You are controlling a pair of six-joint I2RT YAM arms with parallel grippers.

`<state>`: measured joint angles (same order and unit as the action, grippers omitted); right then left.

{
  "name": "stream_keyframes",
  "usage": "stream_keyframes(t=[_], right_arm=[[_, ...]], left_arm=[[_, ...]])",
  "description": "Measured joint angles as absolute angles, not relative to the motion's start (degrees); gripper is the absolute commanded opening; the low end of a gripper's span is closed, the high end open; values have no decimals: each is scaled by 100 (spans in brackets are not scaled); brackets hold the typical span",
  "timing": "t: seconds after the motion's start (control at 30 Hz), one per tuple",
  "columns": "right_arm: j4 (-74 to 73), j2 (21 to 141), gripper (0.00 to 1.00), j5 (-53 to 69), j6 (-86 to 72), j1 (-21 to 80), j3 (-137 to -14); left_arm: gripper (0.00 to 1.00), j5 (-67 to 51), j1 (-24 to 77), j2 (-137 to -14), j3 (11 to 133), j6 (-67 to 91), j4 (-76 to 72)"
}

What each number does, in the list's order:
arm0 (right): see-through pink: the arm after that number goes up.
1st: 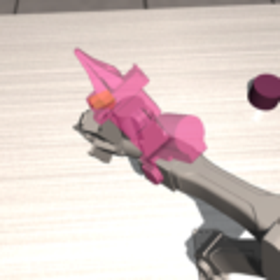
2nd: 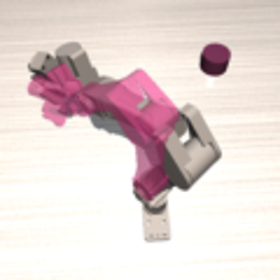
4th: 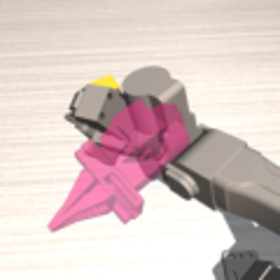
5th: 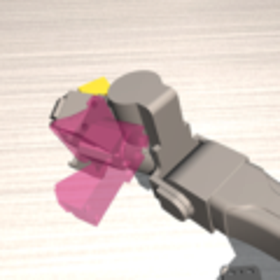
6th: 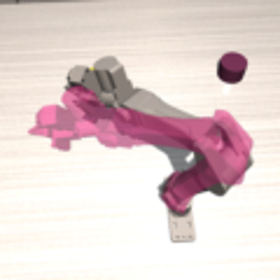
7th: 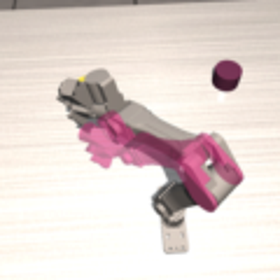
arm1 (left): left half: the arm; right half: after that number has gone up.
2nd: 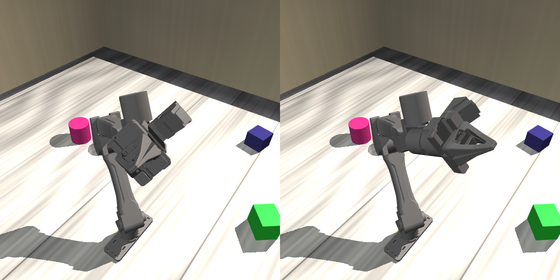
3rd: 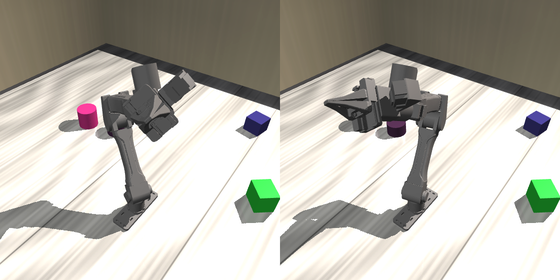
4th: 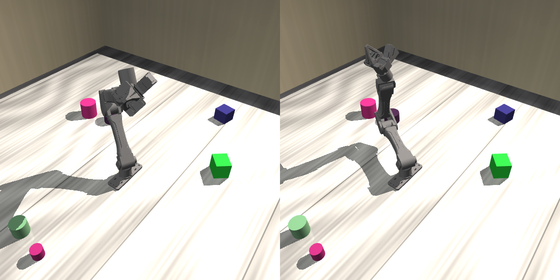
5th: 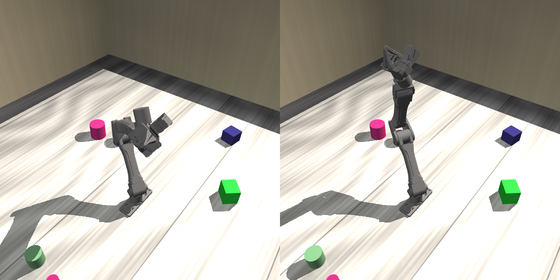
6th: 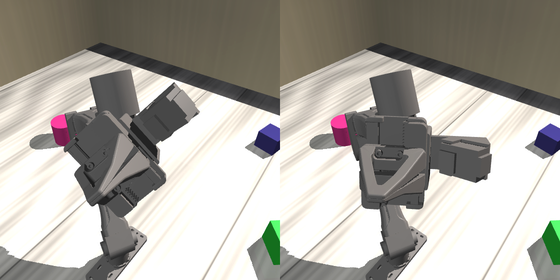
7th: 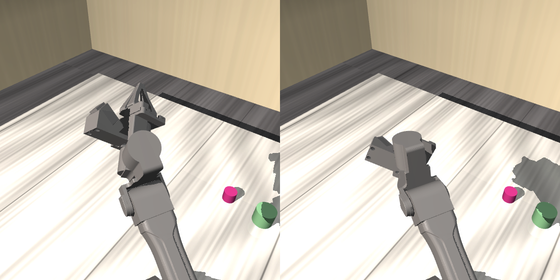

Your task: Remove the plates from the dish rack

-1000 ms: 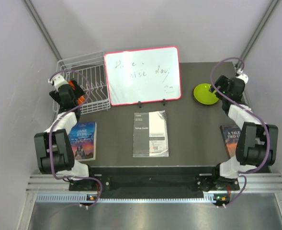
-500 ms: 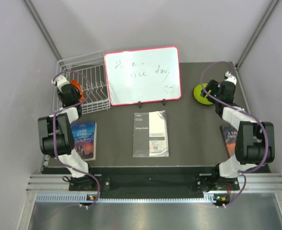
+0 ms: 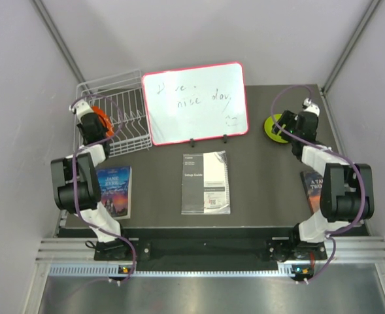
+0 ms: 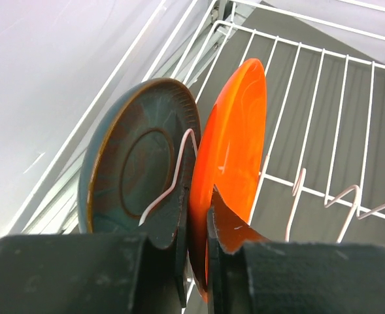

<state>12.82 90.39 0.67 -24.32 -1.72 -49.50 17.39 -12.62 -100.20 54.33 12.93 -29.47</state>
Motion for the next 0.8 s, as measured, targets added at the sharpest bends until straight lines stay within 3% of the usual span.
stream_keyframes(t=[0.37, 0.8], right_arm=[[1105, 8576, 79, -176, -2320, 113, -4950], [808, 7426, 81, 86, -2473, 316, -4698]], left_arm=[[0, 1741, -1326, -8735, 5411, 1205, -2062], [0, -93, -1170, -6978, 5131, 2272, -1584]])
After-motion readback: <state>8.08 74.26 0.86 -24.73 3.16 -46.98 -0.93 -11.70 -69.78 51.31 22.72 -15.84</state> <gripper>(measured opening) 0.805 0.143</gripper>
